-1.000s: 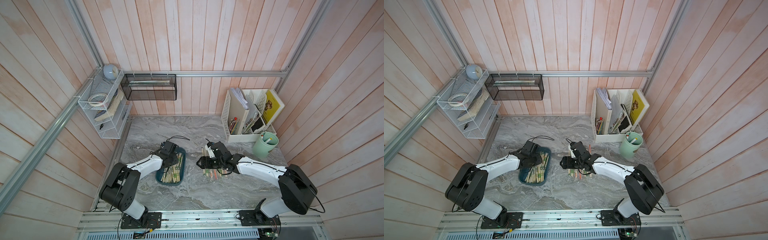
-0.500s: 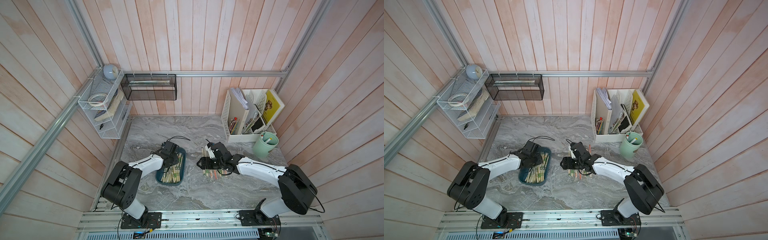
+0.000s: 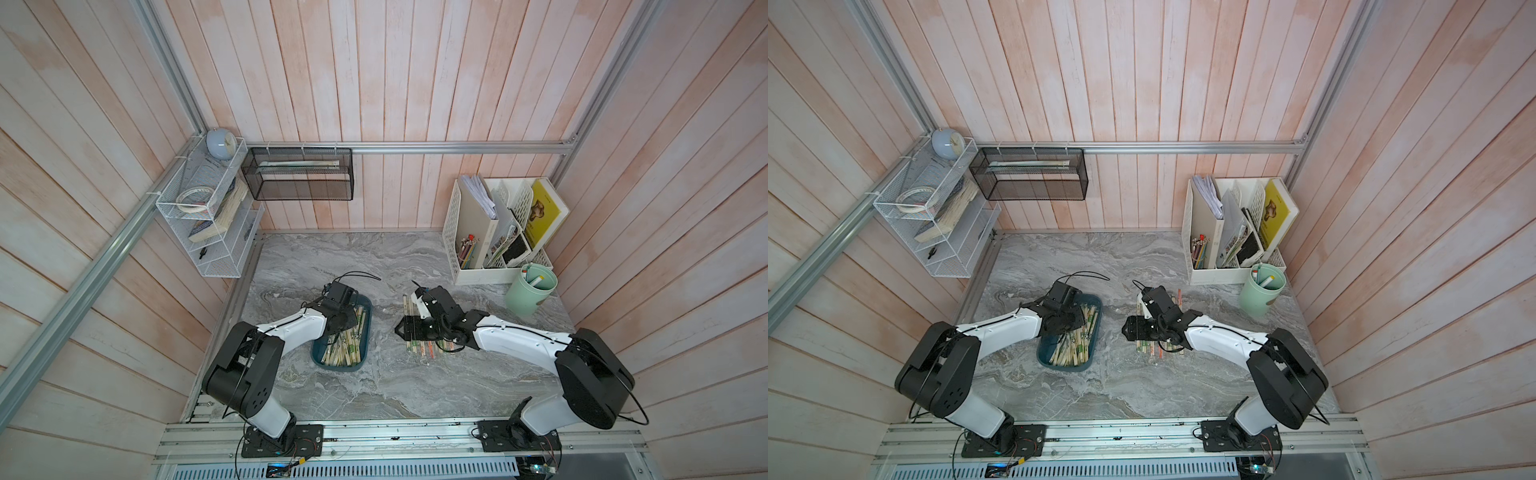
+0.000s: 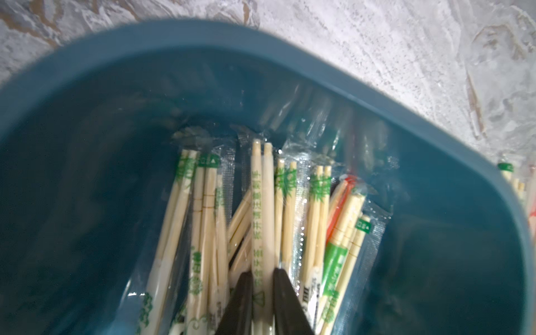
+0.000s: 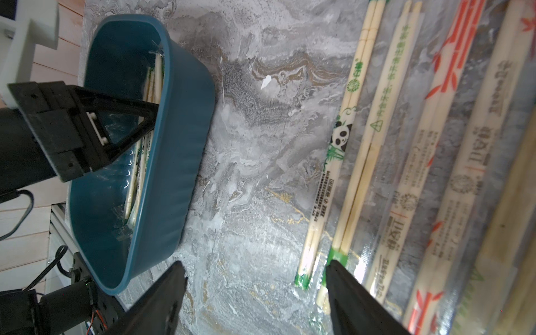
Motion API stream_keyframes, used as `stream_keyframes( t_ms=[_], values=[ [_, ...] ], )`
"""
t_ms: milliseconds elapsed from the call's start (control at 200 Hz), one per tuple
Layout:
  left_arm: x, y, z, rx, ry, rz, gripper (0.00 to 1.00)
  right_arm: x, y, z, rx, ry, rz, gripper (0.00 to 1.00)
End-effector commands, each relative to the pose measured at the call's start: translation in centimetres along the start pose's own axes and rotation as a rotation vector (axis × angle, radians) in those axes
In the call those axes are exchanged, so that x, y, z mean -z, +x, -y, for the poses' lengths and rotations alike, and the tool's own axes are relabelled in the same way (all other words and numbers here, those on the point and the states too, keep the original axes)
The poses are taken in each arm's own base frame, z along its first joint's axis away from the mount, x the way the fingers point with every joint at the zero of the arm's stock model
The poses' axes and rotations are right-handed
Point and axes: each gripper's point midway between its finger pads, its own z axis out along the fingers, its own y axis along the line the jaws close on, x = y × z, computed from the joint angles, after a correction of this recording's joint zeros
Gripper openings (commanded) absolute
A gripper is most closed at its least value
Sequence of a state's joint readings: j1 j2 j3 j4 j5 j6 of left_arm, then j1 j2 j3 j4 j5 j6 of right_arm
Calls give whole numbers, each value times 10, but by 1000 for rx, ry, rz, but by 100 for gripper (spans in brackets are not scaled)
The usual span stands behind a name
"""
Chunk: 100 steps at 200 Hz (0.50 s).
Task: Take the paired disposable chopsticks out of the storage box
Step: Pick up the paired disposable chopsticks from the storage box.
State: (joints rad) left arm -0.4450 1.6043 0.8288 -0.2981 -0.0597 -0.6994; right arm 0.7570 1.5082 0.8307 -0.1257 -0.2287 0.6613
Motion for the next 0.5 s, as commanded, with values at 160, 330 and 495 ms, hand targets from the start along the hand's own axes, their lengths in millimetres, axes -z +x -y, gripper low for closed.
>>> stream_keyframes(
  t_ms=[160,330,495],
  values=[
    [-1,3,-4,-8,-20,-24,12,-2,4,5,8,17,0,78],
    [6,-3,-1,-13,-16,-6,11,-2,3,4,10,16,2,78],
    [11,-8,1,-20,-15,5,11,-2,3,4,10,15,3,78]
  ],
)
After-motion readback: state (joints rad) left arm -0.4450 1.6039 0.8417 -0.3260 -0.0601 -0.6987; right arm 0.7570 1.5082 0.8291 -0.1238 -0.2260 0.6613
